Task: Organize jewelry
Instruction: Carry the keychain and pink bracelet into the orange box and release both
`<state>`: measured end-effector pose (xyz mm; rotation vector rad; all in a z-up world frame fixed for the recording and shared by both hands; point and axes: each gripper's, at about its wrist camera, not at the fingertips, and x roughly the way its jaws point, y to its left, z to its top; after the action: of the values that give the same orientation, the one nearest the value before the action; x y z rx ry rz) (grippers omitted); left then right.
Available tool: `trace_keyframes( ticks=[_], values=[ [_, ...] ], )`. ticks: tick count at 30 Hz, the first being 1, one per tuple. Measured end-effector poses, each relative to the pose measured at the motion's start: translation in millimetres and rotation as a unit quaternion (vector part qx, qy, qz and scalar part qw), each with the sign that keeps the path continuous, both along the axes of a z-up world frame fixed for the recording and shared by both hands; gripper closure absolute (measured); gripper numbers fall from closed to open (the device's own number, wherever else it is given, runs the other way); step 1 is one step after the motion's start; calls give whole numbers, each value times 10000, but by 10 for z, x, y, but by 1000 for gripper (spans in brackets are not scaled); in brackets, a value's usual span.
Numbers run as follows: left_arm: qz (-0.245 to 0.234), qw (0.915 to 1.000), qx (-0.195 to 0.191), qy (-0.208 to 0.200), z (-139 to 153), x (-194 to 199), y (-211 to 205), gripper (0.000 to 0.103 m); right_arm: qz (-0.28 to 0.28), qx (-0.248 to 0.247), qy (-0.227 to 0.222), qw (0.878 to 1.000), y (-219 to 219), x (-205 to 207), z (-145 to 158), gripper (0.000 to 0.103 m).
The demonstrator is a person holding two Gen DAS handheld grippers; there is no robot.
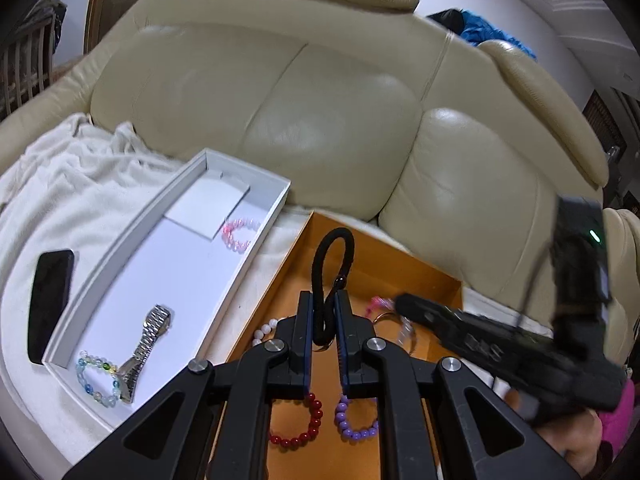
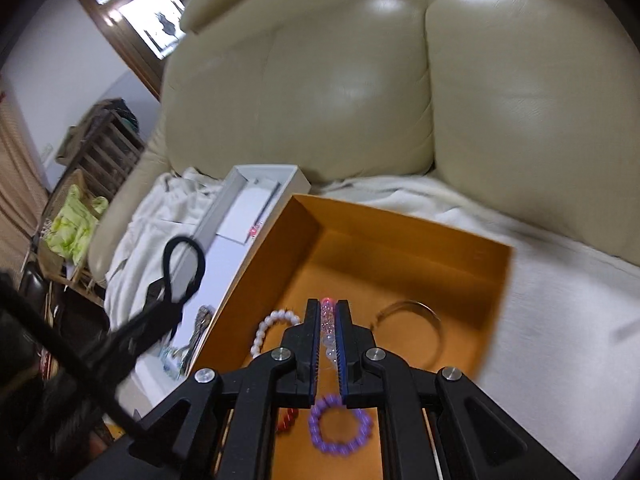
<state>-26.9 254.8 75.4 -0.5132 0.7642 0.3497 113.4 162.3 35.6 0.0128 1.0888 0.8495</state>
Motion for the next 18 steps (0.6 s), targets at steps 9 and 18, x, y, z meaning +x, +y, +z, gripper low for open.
trace_keyframes(
  ticks=[9,18],
  values=[
    [-96,9995,-132,272,-165,251,53,92,-151,-233,617,9977,340,354,-412,95],
    [-261,9986,-132,446,-287,470,-53,92,-454,-585,617,9953,158,549,-499,95]
  ],
)
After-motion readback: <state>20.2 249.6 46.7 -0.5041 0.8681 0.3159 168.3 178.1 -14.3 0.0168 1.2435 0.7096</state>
